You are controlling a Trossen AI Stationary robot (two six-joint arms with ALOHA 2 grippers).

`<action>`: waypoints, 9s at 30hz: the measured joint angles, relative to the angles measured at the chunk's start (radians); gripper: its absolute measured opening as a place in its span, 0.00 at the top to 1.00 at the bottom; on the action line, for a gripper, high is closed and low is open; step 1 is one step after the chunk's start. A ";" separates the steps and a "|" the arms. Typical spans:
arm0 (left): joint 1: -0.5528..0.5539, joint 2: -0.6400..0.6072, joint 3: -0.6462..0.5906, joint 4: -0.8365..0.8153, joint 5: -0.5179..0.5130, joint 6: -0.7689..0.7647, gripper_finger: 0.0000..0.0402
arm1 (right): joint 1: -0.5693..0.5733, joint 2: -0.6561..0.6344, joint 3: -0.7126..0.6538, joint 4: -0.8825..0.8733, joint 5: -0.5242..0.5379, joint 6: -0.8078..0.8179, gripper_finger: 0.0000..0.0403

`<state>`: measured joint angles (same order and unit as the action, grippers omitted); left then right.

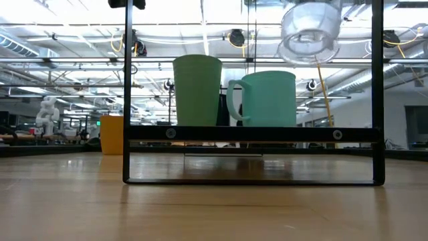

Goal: Stack small to large cups/mugs on shelf
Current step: Put the transparent mug on the shelf, then put the yellow cup on the shelf

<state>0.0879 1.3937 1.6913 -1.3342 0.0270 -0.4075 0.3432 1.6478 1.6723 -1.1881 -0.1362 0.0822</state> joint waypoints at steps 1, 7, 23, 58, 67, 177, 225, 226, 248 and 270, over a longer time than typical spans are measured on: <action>-0.005 0.000 0.000 0.000 0.001 0.011 0.92 | -0.003 0.014 0.007 0.002 -0.009 0.002 1.00; -0.032 0.000 0.000 -0.001 0.010 0.084 0.92 | -0.005 0.081 0.022 0.028 -0.048 0.008 1.00; -0.061 -0.001 0.000 0.000 0.002 0.233 0.92 | -0.038 0.165 0.023 0.008 -0.047 -0.069 1.00; -0.061 -0.001 0.000 -0.001 -0.001 0.264 0.92 | 0.008 0.279 0.023 0.110 -0.045 -0.008 1.00; -0.061 -0.001 0.000 -0.001 -0.001 0.264 0.92 | 0.000 0.279 0.023 0.100 -0.051 -0.005 1.00; 0.294 0.013 -0.125 -0.214 -0.169 0.505 0.66 | -0.071 -0.289 0.022 0.050 0.292 0.273 0.54; 0.773 0.190 -0.463 0.238 0.045 0.749 0.59 | -0.167 -0.367 0.022 -0.003 0.323 0.299 0.54; 0.777 0.190 -0.463 0.236 0.044 0.749 0.62 | -0.167 -0.367 0.022 0.001 0.323 0.299 0.54; 0.793 0.142 -0.542 0.238 0.117 0.719 0.99 | -0.167 -0.367 0.022 0.010 0.322 0.315 0.54; 0.212 0.018 -0.055 -0.121 0.171 0.352 1.00 | -0.252 -0.367 0.022 -0.030 0.380 0.174 0.54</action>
<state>0.2995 1.4119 1.6358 -1.4553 0.1979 -0.0559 0.0909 1.2812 1.6943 -1.2179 0.2436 0.2557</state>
